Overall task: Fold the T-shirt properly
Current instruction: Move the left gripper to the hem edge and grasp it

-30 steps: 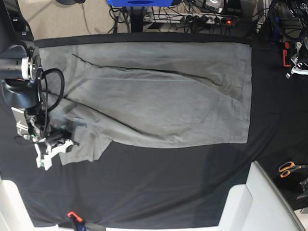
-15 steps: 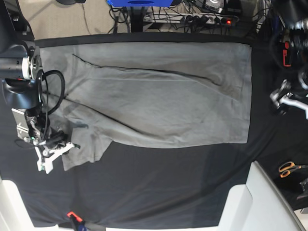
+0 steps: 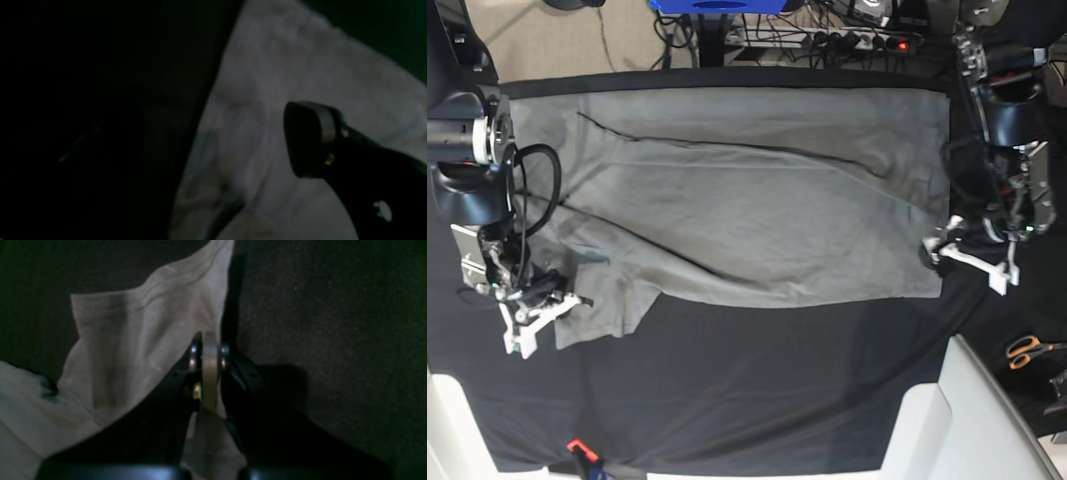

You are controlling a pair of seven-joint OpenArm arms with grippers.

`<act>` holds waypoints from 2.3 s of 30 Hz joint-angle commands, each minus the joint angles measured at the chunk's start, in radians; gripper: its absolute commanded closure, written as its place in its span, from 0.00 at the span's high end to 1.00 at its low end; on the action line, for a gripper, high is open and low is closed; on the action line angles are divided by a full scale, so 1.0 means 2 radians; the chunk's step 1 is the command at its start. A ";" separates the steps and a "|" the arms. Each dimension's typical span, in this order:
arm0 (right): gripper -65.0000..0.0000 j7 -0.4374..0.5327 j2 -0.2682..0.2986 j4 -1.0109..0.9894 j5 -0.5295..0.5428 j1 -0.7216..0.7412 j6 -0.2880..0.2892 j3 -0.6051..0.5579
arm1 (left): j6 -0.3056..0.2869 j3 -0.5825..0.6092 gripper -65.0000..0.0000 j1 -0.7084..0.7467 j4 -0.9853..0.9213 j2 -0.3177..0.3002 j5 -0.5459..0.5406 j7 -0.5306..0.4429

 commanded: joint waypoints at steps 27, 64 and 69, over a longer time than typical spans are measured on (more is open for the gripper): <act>0.00 0.010 0.006 0.007 0.005 0.017 0.003 0.000 | -0.001 -0.002 0.00 0.011 0.003 0.018 0.001 -0.028; 0.00 0.009 0.006 0.007 0.005 0.017 0.003 0.000 | 0.000 -0.003 0.34 0.105 0.190 -0.003 -0.003 0.053; 0.00 0.009 0.004 0.007 0.005 0.017 0.003 0.000 | 0.000 -0.061 0.69 0.111 0.240 0.001 -0.003 0.089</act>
